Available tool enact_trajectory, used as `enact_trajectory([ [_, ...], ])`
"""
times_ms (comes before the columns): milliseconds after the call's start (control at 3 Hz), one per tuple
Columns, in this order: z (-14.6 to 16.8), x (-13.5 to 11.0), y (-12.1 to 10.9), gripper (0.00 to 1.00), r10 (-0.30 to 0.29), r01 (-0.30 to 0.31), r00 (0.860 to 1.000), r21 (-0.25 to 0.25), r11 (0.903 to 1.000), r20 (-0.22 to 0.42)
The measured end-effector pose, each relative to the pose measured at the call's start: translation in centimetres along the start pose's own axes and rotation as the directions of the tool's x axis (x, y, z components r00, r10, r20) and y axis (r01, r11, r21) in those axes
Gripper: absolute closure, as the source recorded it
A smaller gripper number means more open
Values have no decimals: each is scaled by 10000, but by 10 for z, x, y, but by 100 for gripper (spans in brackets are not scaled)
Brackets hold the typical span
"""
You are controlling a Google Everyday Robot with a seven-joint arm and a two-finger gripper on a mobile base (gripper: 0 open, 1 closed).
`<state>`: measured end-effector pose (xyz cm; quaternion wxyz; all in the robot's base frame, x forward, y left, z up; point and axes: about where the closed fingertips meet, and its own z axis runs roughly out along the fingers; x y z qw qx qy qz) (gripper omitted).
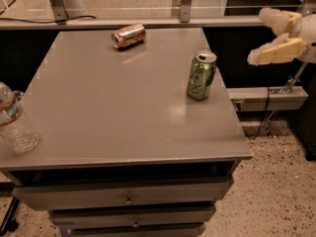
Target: Place green can upright
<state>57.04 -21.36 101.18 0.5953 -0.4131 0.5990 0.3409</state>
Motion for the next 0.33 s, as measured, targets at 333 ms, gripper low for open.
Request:
enact_trajectory([
  [333, -26, -32, -14, 0, -564, 554, 9983, 531, 9970, 163],
])
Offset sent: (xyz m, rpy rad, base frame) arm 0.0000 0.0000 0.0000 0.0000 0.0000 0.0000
